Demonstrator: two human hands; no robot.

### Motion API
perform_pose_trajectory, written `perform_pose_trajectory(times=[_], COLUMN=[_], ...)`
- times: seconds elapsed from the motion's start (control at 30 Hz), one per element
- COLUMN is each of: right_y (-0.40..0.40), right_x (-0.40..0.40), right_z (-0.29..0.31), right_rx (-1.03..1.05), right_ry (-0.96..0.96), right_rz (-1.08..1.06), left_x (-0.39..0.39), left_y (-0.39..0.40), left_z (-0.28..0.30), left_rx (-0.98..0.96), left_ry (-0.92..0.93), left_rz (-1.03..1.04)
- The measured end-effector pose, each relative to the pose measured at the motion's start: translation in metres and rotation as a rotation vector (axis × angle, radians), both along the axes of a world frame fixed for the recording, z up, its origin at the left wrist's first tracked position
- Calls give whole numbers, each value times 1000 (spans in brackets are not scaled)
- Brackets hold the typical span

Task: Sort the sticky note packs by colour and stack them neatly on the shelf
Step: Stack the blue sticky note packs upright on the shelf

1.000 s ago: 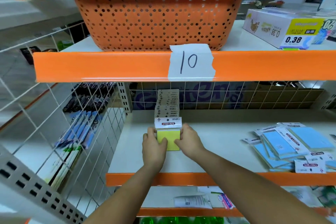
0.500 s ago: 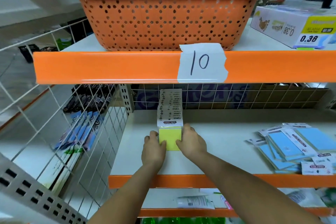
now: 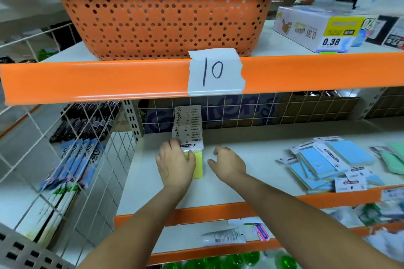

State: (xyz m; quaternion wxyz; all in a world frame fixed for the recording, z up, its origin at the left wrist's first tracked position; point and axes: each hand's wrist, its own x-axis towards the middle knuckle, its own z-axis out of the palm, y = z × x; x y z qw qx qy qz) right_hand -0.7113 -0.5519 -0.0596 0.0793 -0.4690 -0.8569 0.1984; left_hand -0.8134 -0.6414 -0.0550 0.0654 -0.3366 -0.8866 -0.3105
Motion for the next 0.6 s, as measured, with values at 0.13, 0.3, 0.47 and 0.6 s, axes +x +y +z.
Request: perform_pose_trajectory(times=[0.13, 0.3, 0.47, 0.6], right_y=[17, 34, 50, 67], right_x=[20, 47, 84, 116], right_z=[14, 28, 41, 52], right_rx=[56, 61, 13, 37], right_ry=[0, 2, -6, 21], right_rz=[-62, -88, -71, -69], left_x=[28, 64, 95, 123], left_y=[30, 57, 72, 90], left_z=[8, 4, 8, 16], left_rx=[-2, 40, 46, 46], left_ry=[-19, -351, -550, -575], left_rz=[-205, -409, -488, -530])
